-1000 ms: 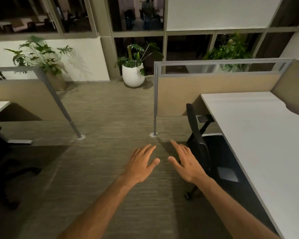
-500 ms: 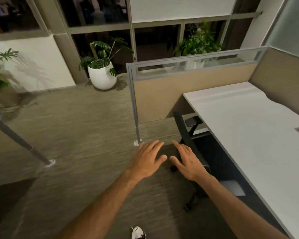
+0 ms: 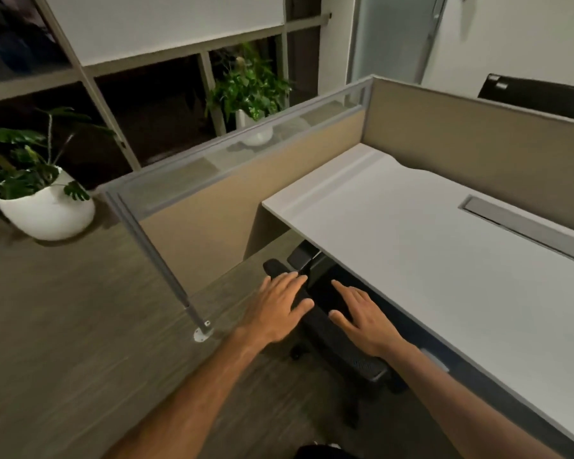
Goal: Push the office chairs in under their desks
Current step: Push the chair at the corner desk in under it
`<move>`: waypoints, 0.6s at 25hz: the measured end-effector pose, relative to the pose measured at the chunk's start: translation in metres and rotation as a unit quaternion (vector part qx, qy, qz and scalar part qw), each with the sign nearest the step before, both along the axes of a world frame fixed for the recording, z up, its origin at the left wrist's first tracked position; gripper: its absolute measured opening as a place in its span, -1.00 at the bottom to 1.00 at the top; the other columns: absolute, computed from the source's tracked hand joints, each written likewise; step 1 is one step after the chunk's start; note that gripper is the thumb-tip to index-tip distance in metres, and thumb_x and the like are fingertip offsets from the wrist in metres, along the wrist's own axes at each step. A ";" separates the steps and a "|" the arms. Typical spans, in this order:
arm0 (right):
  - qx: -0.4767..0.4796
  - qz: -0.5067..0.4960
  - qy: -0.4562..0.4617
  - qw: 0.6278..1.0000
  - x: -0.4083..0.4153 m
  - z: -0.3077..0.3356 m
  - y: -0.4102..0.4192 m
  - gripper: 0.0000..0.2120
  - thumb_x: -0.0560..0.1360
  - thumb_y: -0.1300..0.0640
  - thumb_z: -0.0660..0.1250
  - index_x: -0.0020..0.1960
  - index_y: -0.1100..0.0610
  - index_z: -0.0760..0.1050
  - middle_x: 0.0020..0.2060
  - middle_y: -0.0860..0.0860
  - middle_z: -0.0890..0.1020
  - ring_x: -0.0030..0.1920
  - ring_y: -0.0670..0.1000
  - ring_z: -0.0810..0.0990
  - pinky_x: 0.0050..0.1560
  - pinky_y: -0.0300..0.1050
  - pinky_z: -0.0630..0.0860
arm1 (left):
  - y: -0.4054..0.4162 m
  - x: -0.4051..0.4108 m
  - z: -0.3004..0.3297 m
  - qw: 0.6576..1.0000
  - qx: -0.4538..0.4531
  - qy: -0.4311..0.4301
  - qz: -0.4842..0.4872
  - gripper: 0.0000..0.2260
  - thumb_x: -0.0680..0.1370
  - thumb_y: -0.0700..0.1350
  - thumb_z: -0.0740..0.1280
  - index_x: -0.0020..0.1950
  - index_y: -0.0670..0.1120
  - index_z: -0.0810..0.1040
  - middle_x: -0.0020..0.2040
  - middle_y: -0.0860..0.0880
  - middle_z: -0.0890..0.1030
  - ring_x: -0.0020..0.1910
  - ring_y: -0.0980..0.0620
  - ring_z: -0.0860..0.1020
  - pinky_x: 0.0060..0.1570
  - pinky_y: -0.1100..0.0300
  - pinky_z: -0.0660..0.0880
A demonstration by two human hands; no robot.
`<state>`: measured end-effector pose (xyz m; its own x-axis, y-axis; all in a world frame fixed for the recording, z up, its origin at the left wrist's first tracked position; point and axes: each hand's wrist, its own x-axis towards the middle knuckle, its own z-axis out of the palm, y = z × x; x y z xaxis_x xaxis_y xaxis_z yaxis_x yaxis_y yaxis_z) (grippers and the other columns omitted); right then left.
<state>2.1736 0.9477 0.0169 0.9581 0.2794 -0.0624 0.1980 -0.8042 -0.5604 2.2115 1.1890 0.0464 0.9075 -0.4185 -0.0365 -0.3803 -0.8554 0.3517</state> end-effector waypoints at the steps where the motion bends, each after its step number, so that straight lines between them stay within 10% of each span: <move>1: -0.004 -0.018 0.004 1.000 0.019 -0.003 -0.006 -0.31 0.62 -0.38 -0.01 0.64 -0.14 -0.08 0.60 0.00 0.23 0.59 0.03 0.12 0.57 0.08 0.13 | -0.006 0.026 -0.001 1.000 -0.010 -0.001 -0.019 -0.43 0.68 0.28 0.02 0.64 0.06 0.15 0.64 0.01 0.18 0.62 0.06 0.07 0.59 -0.05 -0.09; 15: 0.008 -0.278 0.086 0.957 -0.002 -0.049 0.018 -0.32 0.65 -0.29 0.08 0.66 -0.09 -0.03 0.59 -0.03 0.25 0.57 0.01 0.17 0.54 0.00 0.17 | -0.028 0.148 -0.059 0.957 0.074 0.101 -0.262 -0.44 0.68 0.25 0.07 0.64 0.07 0.15 0.64 0.02 0.18 0.61 0.05 0.10 0.59 -0.11 -0.02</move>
<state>2.1714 0.9660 -0.0324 0.9351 -0.2681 -0.2318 -0.3536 -0.7499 -0.5592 2.3594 1.1610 -0.0123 0.5426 -0.7908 -0.2834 -0.7077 -0.6121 0.3530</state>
